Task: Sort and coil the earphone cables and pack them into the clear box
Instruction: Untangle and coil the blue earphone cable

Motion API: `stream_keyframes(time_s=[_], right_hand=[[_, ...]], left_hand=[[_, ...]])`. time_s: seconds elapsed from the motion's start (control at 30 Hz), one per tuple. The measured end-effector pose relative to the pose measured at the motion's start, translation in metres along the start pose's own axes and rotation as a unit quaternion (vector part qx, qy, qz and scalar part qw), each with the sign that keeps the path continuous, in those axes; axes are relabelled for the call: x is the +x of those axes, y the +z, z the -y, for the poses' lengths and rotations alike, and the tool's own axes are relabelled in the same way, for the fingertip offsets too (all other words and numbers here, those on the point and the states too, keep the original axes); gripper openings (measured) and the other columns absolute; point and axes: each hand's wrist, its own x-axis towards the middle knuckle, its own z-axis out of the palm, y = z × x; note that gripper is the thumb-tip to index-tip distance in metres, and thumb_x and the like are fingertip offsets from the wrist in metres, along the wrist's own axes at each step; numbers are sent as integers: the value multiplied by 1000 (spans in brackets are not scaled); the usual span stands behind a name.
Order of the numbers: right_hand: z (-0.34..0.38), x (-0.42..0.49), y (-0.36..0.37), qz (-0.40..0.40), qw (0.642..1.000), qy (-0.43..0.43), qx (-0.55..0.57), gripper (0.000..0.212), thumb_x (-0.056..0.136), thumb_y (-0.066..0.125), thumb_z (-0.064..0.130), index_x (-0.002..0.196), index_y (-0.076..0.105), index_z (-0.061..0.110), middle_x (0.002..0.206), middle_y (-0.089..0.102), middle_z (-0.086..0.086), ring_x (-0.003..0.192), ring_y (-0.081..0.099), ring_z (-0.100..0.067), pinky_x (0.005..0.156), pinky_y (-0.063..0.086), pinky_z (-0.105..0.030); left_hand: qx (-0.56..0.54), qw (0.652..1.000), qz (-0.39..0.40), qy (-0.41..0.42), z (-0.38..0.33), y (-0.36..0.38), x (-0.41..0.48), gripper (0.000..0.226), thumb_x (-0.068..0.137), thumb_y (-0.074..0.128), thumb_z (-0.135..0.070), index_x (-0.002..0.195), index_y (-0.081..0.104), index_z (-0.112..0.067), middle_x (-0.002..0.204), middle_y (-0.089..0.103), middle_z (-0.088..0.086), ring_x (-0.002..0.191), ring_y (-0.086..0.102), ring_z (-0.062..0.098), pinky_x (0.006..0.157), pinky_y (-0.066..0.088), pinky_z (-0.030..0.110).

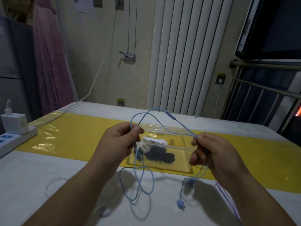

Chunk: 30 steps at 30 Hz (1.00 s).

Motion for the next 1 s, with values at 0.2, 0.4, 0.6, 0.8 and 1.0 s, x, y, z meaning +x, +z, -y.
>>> stream_keyframes(time_s=[0.2,0.4,0.6,0.8,1.0], right_hand=[[2,-1,-1,4,1000,-3,0,22,98,48,12,82,60,2,52,24,2,42,17,-11,42,14,-20],[1,-1,0,-6,998,-45,-35,21,95,53,12,79,63,2,44,25,4,38,16,-10,39,17,-16],[1,-3,3,9,998,-49,-43,19,92,57,12,78,66,3,44,25,3,39,16,-11,39,17,-17],[-6,-6,18,26,989,-99,-110,15,91,60,11,81,69,3,40,43,12,38,34,-3,42,27,-12],[-9,-6,21,50,984,-109,-131,16,92,60,11,79,69,6,41,45,15,40,39,-1,44,29,-9]], left_hand=[[19,1000,-13,10,-1,-1,-1,28,96,50,-14,81,73,-9,59,58,4,51,41,13,50,31,23],[6,1000,-5,-6,-2,-1,0,24,89,53,-4,79,72,-14,69,70,7,70,57,20,66,39,33],[-34,999,42,-10,0,-1,0,27,91,55,-7,73,73,-13,78,70,12,73,65,22,70,50,34],[-37,984,169,-50,6,18,-14,12,81,64,-19,77,67,-9,77,67,13,66,61,20,61,50,27],[77,979,187,-17,4,25,-19,10,86,66,-8,76,71,-9,65,68,0,56,59,2,55,42,12]])
